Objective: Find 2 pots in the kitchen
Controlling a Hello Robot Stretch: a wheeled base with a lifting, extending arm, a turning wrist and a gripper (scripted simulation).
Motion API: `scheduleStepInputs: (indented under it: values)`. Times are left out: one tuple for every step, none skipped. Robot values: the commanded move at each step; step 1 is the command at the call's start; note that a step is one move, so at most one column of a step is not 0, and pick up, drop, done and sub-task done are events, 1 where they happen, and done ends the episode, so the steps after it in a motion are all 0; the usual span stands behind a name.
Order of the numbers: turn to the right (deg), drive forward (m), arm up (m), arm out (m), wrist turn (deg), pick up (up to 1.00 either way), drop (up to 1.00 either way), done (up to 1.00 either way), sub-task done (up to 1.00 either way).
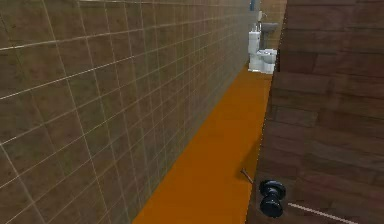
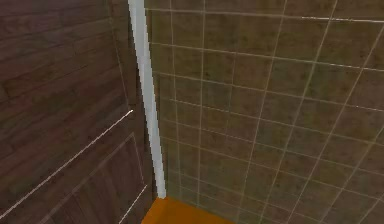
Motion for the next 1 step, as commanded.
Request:
scheduleStepInputs:
  values:
    - [-3.0,0.00,0.00,0.00,0.0,0.00,0.00,0.00,0.00]
